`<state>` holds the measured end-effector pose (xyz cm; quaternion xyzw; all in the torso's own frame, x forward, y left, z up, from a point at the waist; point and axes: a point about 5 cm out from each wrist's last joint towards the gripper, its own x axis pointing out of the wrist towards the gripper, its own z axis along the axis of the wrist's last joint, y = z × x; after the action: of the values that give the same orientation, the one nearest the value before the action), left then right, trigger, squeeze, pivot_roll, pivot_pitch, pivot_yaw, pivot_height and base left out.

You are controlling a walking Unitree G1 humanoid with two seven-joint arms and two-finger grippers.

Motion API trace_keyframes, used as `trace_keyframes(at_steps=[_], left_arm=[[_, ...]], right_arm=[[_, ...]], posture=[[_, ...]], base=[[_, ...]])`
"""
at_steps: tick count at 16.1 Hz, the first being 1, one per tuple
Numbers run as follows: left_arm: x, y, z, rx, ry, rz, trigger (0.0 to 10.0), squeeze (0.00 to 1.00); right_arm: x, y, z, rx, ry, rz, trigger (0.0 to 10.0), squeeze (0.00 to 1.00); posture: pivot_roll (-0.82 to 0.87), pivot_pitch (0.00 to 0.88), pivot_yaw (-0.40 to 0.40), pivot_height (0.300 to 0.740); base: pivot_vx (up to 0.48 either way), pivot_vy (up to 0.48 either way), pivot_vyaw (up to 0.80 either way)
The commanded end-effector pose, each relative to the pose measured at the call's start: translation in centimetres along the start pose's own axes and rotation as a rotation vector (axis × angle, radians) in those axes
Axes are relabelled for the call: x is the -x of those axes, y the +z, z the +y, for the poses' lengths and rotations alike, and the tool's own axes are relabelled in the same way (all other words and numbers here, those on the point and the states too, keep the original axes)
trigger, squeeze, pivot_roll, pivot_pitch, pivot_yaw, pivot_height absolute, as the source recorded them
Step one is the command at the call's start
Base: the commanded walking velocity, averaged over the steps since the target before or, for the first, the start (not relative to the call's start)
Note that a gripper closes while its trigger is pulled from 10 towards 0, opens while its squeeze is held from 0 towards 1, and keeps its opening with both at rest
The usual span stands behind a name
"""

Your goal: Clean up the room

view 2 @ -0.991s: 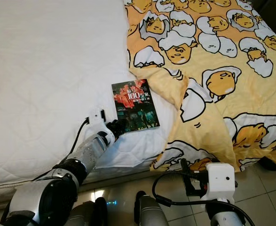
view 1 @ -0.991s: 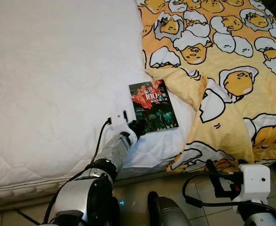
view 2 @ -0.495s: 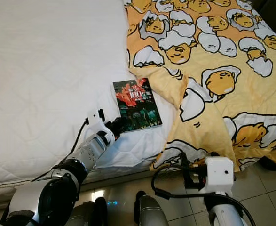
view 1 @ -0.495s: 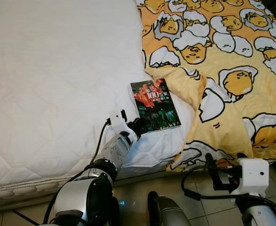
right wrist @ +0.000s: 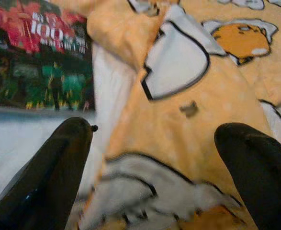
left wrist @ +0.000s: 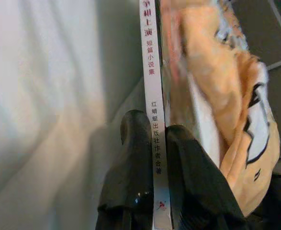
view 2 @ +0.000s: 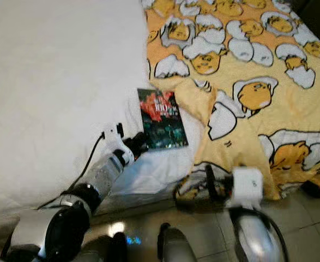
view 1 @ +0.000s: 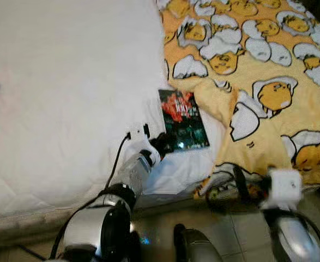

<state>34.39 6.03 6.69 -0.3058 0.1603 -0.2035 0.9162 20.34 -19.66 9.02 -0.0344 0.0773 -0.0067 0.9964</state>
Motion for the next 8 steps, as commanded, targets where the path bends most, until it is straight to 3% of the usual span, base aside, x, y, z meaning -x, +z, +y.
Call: trace_keyframes(at_steps=[1,2,3,4,5,6,7,8], left_arm=[[-0.5,0.5,-1.2,-0.023,-0.051,-0.042,0.0,0.0],[-0.3,1.8,-0.6,-0.044,-0.035,-0.087,0.0,0.0],[0.3,4.6,0.6,-0.12,0.033,-0.198,0.0,0.0],[1.2,7.3,1.4,-0.221,0.104,-0.301,0.0,0.0],[1.6,8.3,1.4,-0.279,0.114,-0.34,0.0,0.0],[2.7,9.9,1.5,-0.416,0.14,-0.406,0.0,0.0],[3.2,10.3,1.5,-0.459,0.149,-0.426,0.0,0.0],[5.4,10.7,2.2,-0.614,0.211,-0.455,0.0,0.0]], right_arm=[[-0.4,-0.5,-0.6,-0.008,-0.034,0.006,10.0,0.0],[-1.4,-0.3,-0.7,-0.021,-0.036,-0.01,10.0,0.0],[-3.3,0.5,-0.9,-0.023,-0.013,-0.043,10.0,0.0],[-5.3,1.4,-2.3,-0.048,-0.034,-0.069,10.0,0.0],[-6.0,1.8,-3.0,-0.067,-0.051,-0.077,10.0,0.0],[-7.4,2.5,-3.9,-0.095,-0.064,-0.09,10.0,0.0],[-7.8,2.7,-4.1,-0.102,-0.064,-0.095,10.0,0.0],[-9.0,3.2,-3.7,-0.094,-0.04,-0.105,10.0,0.0]], posture=[[-0.22,0.064,0.008,0.74],[-0.2,0.033,0.02,0.74],[-0.17,0.002,0.031,0.74],[-0.11,0.0,0.036,0.74],[-0.1,0.0,0.035,0.74],[-0.06,0.0,0.029,0.74],[-0.06,0.0,0.029,0.74],[-0.01,0.0,0.009,0.74]], base=[[0.0,0.0,0.0],[0.0,0.0,0.0],[0.0,0.0,0.0],[0.0,0.0,0.0],[0.0,0.0,0.0],[0.0,0.0,0.52],[0.0,0.0,0.52],[0.0,0.0,0.63]])
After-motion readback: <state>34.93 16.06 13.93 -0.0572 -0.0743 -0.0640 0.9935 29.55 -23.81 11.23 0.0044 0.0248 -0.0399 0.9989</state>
